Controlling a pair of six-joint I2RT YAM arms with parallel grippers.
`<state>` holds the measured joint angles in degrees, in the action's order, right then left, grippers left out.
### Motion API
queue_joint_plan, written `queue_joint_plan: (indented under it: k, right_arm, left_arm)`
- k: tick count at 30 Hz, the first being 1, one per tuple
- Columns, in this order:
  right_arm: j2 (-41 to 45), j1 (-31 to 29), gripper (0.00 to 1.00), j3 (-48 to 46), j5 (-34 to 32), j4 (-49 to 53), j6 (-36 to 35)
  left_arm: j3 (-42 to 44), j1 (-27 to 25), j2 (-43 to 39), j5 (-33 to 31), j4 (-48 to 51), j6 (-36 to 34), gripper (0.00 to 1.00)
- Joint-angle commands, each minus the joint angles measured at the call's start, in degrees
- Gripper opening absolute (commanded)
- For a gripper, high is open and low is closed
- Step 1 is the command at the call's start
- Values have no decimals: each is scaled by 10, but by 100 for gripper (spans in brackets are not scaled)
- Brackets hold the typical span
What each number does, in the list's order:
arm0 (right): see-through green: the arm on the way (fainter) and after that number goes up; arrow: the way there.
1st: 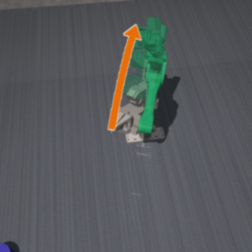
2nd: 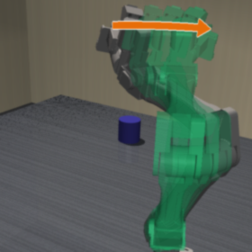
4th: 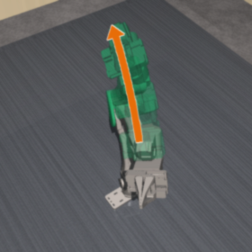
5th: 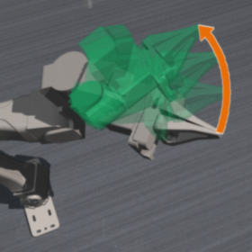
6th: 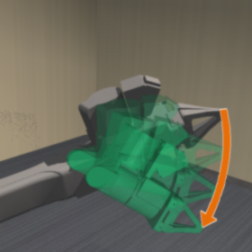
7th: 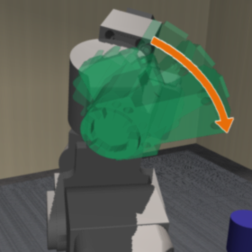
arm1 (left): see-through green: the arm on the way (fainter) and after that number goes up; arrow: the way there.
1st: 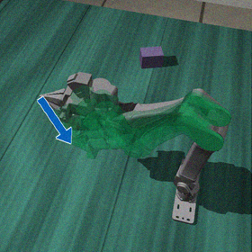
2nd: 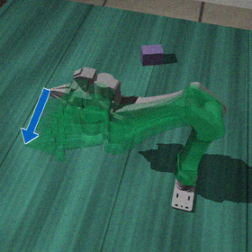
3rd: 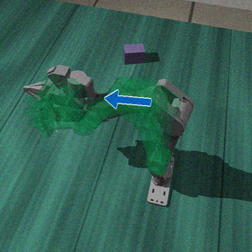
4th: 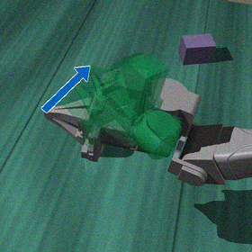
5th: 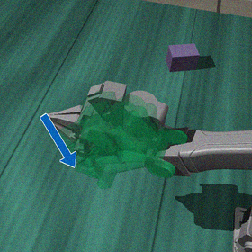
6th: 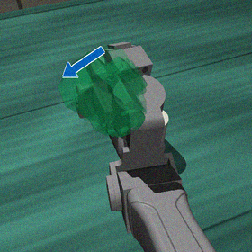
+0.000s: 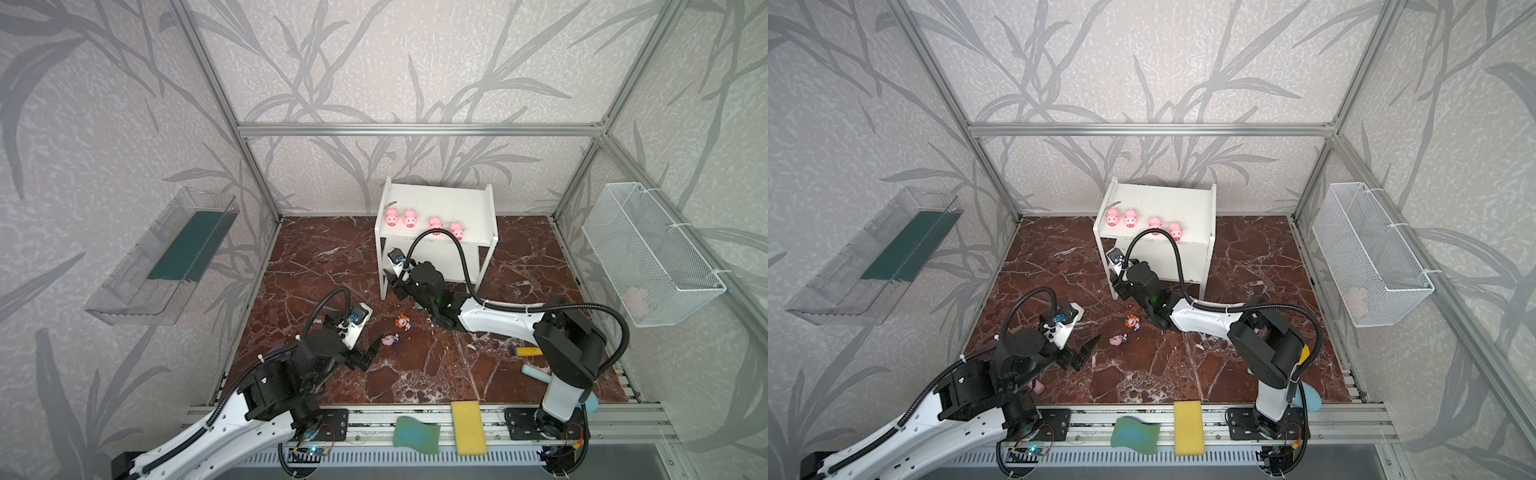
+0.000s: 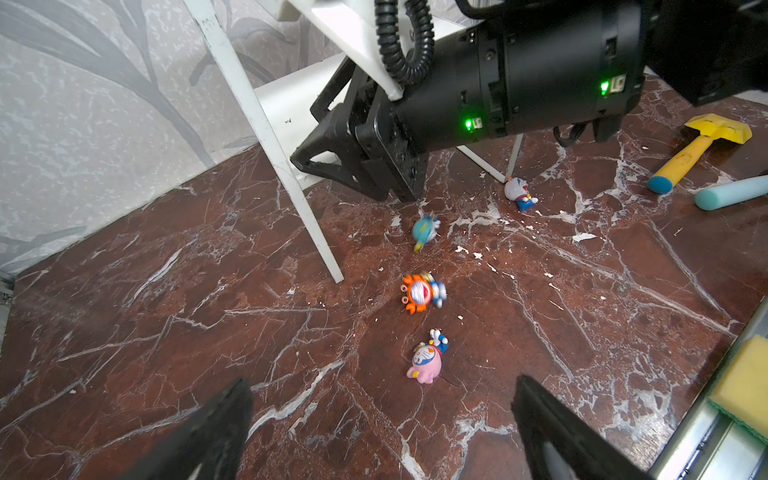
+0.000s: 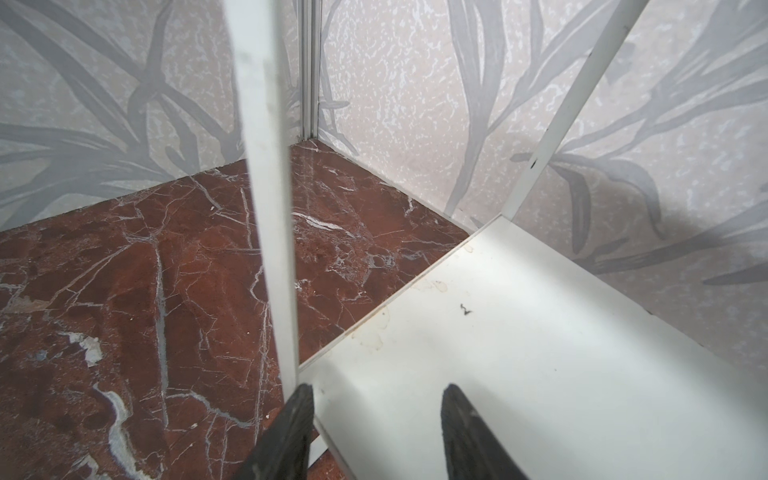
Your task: Place and organize the plastic toys onto the shelf
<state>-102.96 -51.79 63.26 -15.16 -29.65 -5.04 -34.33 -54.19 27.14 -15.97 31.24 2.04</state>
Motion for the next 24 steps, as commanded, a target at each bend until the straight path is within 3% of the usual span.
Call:
queue_joint_plan:
  k: [1, 9, 15, 24]
  right_arm:
    - [16, 2, 52, 13, -15, -7, -12]
    - [94, -22, 56, -62, 1, -40, -46]
    - [183, -91, 61, -144, -50, -36, -73]
    - [402, -152, 67, -296, -114, 97, 30]
  left_arm:
    - [6, 4, -2, 5, -5, -5, 99]
    - [6, 11, 3, 13, -9, -3, 99]
    - [5, 15, 6, 17, -9, 3, 99]
    - [2, 15, 37, 60, -42, 46, 99]
